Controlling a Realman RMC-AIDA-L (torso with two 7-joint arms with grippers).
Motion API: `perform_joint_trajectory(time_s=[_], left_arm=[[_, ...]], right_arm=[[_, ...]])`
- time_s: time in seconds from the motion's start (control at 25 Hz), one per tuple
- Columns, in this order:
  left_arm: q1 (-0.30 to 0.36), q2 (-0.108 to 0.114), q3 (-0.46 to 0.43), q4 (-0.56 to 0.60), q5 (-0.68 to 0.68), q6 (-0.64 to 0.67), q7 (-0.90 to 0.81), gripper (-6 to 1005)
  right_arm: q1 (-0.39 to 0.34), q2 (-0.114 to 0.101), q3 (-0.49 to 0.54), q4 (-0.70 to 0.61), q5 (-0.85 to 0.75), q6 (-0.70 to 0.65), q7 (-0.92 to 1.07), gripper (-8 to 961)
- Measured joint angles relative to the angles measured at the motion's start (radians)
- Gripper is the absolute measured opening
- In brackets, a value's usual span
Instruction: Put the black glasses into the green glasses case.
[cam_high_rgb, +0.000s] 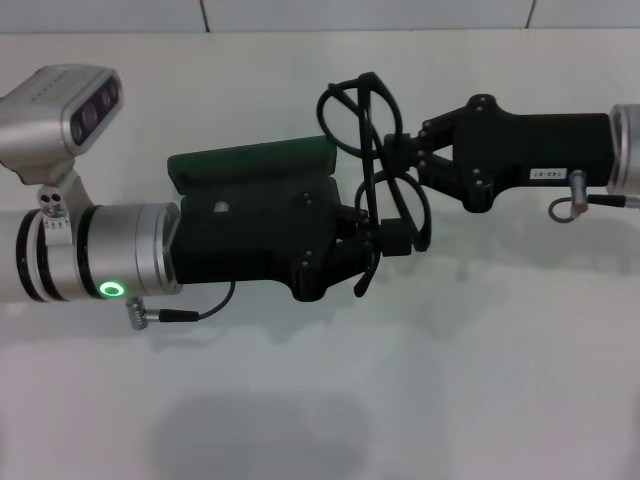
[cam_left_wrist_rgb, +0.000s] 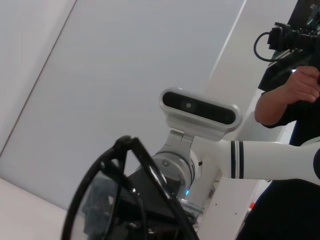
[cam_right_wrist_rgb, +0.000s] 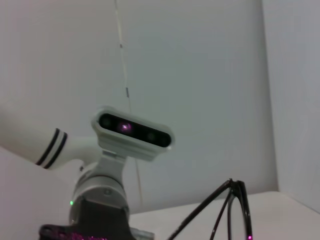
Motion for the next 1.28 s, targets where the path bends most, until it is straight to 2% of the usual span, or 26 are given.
perform_joint_trajectory(time_s=[0.24, 0.84, 1.28], left_arm=[[-0.002, -0.002, 0.000, 0.000, 0.000, -0.002, 0.000, 22], [-0.003, -0.001, 0.000, 0.000, -0.007, -0.013, 0.000, 26], [0.000, -0.001, 0.000, 0.000, -0.008, -0.019, 0.000, 28]], right_arm=[[0.001, 0.000, -0.090, -0.012, 0.073, 0.000, 0.000, 87], [0.016, 0.003, -0.192, -0.013, 0.150, 0.000, 0.000, 95], [0.009, 0.003, -0.193, -0.012, 0.160, 0.004, 0.000, 101]])
